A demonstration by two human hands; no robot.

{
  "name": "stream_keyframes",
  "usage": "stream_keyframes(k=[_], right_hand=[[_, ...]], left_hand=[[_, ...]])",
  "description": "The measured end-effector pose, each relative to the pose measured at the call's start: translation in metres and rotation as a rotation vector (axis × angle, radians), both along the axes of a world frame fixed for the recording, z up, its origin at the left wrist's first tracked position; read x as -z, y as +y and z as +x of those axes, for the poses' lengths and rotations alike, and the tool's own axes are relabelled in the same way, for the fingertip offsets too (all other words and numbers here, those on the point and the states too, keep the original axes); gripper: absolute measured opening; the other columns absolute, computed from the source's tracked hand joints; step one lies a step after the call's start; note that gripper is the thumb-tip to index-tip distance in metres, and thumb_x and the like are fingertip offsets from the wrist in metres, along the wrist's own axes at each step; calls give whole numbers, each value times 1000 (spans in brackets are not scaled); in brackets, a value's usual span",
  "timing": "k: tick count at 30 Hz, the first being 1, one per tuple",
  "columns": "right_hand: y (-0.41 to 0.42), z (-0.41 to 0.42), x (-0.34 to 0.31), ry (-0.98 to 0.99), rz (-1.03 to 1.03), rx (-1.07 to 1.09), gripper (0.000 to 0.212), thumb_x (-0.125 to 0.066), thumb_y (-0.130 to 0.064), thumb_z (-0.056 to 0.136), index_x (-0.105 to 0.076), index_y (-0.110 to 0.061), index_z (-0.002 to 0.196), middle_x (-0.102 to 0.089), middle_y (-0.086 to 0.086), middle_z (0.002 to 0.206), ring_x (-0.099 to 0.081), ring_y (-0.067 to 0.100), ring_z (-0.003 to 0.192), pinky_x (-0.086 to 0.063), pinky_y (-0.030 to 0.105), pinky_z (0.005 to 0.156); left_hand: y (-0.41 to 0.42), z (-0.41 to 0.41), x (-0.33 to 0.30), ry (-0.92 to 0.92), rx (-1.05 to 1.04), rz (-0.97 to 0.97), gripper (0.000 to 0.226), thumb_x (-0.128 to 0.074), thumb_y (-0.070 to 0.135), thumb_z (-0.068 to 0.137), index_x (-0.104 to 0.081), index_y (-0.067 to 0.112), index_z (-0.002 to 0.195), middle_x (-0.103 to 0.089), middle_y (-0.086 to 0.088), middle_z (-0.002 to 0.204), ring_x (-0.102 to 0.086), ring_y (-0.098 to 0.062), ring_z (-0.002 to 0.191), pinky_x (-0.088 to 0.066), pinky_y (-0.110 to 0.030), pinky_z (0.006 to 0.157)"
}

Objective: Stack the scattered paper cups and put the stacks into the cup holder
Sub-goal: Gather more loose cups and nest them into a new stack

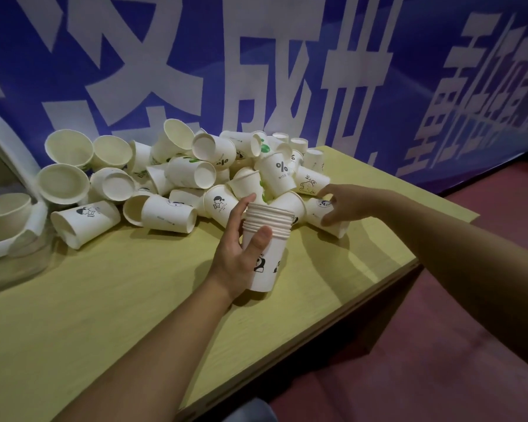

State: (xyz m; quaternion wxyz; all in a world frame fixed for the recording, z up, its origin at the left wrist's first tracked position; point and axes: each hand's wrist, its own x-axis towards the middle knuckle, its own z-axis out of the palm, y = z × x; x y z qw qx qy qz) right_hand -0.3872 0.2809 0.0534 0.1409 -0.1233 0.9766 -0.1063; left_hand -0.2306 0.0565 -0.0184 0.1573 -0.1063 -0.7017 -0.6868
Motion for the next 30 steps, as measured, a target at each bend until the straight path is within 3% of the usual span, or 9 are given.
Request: stream_keyframes(k=[4,8,11,13,18,24,26,28,30], right_hand=[[12,14,-7,23,-205,37,85,-79,-23,83,-29,-27,152,-51,7,139,-58,23,107,-52,30,81],[15,42,-17,198,-501,24,96,-78,-15,82,-19,-33,155,-49,4,138,-58,21,107,-57,32,79],[8,69,-22,328,-710,-32,87,-77,-12,84,-28,-36,151,-42,-7,137,-55,13,103,-56,15,65],[0,85,-24,441,-812,-32,73,-79,-14,83,-39,-34,141,-44,-10,132,-55,10,99,-53,12,63],[-25,112,-12,468,-1129,9,58,-83,-20,79,-42,-37,116,-49,-11,117,-62,18,106,-62,33,77],[-50,123,4,391,-1254,-14,35,-72,-45,78,-56,-25,103,-59,-4,118,-64,24,110,-61,48,81],[-54,122,6,342,-1305,8,32,-72,-42,80,-59,-19,97,-62,2,118,-65,27,111,-60,52,82],[-56,122,6,287,-1338,6,31,-74,-29,83,-55,-23,107,-59,5,120,-64,28,111,-60,52,83],[-58,122,5,247,-1319,-16,53,-75,-14,86,-45,-39,123,-53,5,121,-64,26,109,-61,47,83]], left_hand=[[-4,1,1,-23,37,-35,59,-62,64,76,-43,61,132,-67,8,123,-70,-8,101,-56,-25,80],[-5,1,1,-20,65,-52,67,-64,62,77,-44,49,140,-67,6,126,-68,-12,108,-54,-27,88],[-4,2,1,-23,93,-58,62,-65,61,78,-47,54,137,-66,4,126,-68,-14,108,-55,-30,88],[-4,4,0,-24,126,-60,58,-66,59,78,-49,59,133,-66,3,126,-68,-16,107,-56,-31,86],[-3,7,-3,-37,177,-68,54,-67,57,77,-50,64,127,-67,10,126,-68,-15,111,-56,-30,88],[-5,9,-2,-38,189,-108,71,-63,61,78,-33,59,142,-57,16,140,-59,-2,123,-52,-25,99],[-5,9,-3,-47,177,-124,73,-62,65,77,-30,61,141,-54,19,142,-58,3,123,-52,-22,96],[-6,7,-3,-41,167,-127,77,-62,65,77,-28,58,145,-54,16,143,-59,3,122,-51,-19,92],[-8,6,-1,-27,155,-113,79,-64,62,78,-29,54,148,-57,11,142,-61,-3,122,-52,-25,95]])
